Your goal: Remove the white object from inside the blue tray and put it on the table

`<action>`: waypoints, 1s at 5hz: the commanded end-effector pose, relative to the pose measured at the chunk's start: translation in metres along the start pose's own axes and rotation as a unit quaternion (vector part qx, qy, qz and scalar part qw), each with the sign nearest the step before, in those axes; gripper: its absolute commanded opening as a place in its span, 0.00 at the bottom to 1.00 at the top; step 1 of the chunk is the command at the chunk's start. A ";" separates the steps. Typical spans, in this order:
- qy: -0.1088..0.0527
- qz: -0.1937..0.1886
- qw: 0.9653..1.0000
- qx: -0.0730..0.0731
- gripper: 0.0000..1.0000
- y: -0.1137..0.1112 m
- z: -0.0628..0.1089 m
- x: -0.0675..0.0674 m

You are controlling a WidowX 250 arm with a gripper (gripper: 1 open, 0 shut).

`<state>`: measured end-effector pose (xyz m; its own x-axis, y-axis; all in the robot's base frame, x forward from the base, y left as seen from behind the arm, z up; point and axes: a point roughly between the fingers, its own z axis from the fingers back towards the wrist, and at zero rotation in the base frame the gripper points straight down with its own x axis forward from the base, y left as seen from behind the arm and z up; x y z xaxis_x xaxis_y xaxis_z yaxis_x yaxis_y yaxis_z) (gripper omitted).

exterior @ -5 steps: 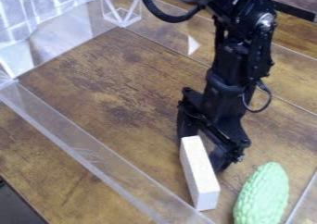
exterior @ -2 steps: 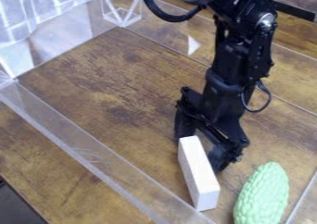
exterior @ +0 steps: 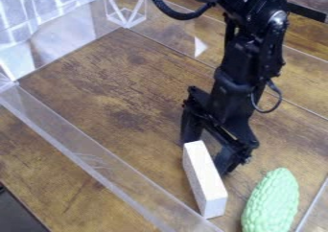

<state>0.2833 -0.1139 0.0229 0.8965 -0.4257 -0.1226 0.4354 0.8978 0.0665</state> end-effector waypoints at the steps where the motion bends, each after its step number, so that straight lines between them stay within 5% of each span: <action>1: -0.043 0.011 0.999 0.006 1.00 0.007 0.028 0.010; 5: -0.048 0.028 0.998 0.013 1.00 0.017 0.040 0.010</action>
<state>0.2850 -0.1104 0.0287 0.9025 -0.4065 -0.1420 0.4208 0.9027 0.0903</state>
